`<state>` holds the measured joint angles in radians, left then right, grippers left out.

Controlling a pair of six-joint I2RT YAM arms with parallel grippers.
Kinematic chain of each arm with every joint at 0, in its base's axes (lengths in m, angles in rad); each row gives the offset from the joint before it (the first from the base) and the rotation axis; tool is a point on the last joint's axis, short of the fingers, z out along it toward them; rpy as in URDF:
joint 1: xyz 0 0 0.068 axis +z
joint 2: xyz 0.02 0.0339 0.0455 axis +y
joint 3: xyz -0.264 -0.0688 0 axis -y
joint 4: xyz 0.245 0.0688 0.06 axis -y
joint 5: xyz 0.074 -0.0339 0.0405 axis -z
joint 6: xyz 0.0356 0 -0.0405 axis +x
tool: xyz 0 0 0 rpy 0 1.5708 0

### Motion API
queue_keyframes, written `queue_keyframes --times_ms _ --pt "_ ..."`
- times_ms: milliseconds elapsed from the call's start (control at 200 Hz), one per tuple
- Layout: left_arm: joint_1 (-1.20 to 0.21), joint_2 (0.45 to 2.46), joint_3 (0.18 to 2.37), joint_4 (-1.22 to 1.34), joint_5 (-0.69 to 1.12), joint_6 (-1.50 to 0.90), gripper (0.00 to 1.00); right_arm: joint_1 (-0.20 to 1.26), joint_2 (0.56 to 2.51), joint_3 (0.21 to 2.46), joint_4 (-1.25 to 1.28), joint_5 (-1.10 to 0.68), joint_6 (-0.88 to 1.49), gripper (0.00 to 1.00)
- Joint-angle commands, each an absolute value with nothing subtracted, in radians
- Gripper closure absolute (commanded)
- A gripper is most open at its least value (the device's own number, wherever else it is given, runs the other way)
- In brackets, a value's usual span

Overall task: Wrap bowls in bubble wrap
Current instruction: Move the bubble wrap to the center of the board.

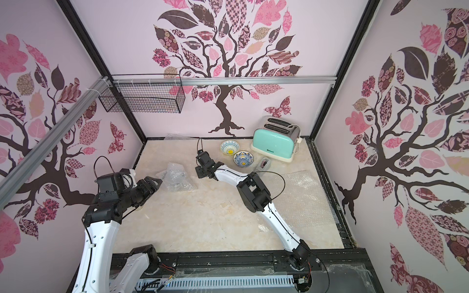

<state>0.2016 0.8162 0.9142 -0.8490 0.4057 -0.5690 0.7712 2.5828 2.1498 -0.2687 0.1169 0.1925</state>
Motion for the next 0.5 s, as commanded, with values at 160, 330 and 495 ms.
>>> queue_keyframes --times_ms 160,330,495 --pt "0.204 0.799 0.902 -0.844 0.423 -0.549 0.26 0.780 2.589 2.134 -0.537 0.109 0.192 0.74" --pt "0.204 0.797 0.898 -0.838 0.429 -0.548 0.26 0.791 2.376 1.932 -0.469 0.120 0.218 0.91" --pt "0.205 0.797 0.898 -0.834 0.440 -0.546 0.26 0.804 2.095 1.632 -0.366 0.104 0.268 0.97"
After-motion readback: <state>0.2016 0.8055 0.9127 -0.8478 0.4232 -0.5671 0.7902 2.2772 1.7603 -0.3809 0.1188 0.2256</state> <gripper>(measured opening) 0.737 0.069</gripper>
